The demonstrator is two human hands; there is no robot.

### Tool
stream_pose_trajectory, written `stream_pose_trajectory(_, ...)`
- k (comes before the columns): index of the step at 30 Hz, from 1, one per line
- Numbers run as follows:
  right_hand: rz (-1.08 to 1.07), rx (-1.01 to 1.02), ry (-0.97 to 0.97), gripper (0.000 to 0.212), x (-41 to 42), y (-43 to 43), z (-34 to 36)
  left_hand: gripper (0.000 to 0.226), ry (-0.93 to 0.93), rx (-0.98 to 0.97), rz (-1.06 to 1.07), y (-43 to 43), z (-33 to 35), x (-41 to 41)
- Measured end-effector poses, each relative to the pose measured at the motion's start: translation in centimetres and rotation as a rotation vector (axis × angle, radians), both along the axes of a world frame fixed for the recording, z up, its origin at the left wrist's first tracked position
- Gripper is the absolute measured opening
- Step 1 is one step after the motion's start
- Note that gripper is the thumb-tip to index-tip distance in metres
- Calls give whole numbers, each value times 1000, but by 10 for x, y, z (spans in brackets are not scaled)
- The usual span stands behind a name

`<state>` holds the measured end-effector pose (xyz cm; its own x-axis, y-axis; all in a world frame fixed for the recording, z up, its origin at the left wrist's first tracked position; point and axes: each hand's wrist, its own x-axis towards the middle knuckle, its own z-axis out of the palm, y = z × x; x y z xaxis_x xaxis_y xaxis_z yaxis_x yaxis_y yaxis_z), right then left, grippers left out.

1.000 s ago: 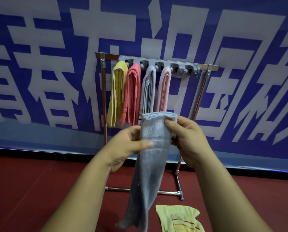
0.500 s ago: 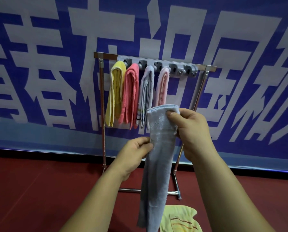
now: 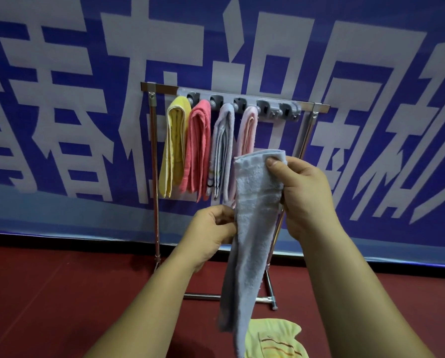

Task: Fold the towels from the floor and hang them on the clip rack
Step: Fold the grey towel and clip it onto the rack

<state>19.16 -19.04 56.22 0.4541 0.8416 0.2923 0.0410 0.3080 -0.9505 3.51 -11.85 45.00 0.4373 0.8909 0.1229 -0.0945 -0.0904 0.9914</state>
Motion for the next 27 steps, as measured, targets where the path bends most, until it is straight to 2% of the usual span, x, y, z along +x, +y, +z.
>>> stream_pose_trajectory(5,-68,-18,8,15,-3,10,2,12,-44,-20,29,-5,-2,12)
stream_pose_trajectory(8,-134,-29,43,16,-2,14,1,23,-99,-66,32,-9,-4,15)
stream_pose_trajectory(9,-144,-23,48,16,-3,14,1,20,-97,-53,27,-10,-5,16)
stream_pose_trajectory(11,-160,-21,39,17,-6,15,3,12,-21,13,40,-9,-8,19)
stream_pose_trajectory(14,-169,-22,-10,17,-9,12,7,18,102,91,105,-6,-10,22)
stream_pose_trajectory(23,-192,36,-186,19,-1,0,23,18,99,119,140,15,-5,17)
stream_pose_trajectory(27,-174,59,-276,14,4,19,26,20,163,110,35,23,-6,26)
